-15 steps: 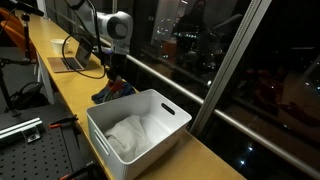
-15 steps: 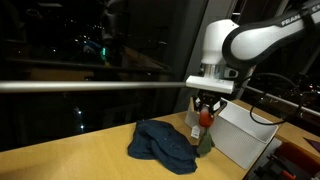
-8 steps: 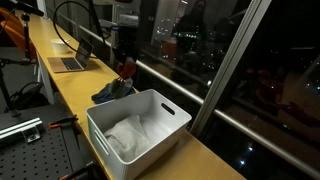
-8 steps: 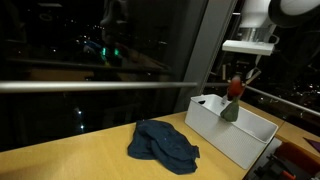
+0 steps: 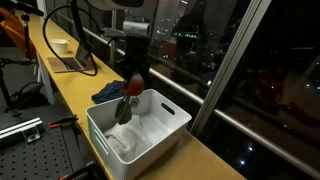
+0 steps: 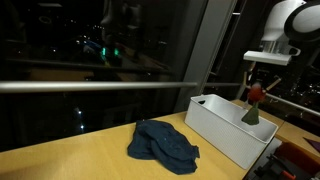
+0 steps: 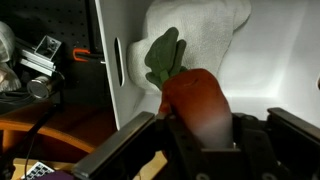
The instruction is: Put the objects from the white container on the left side of the table then place them back in the container.
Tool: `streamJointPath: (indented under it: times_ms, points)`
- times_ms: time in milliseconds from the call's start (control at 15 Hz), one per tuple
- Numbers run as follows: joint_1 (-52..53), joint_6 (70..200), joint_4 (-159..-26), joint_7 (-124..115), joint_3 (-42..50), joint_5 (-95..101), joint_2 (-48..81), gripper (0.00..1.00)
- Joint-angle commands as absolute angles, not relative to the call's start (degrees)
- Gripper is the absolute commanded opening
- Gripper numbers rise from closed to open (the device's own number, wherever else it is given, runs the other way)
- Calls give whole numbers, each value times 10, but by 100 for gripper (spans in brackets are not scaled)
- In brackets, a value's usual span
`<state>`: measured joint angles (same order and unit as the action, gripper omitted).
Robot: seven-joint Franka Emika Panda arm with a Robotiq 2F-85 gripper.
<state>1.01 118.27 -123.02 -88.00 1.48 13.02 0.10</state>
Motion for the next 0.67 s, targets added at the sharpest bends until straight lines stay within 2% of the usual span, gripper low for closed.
streamJointPath:
  times_ms: [0, 333, 600]
  points:
    - [1, 1210, -1245, -872, 13, 119, -2, 61]
    - [31, 1187, -1217, -902, -24, 141, -15, 98]
    - [79, 1161, -1124, -922, -79, 159, 31, 100]
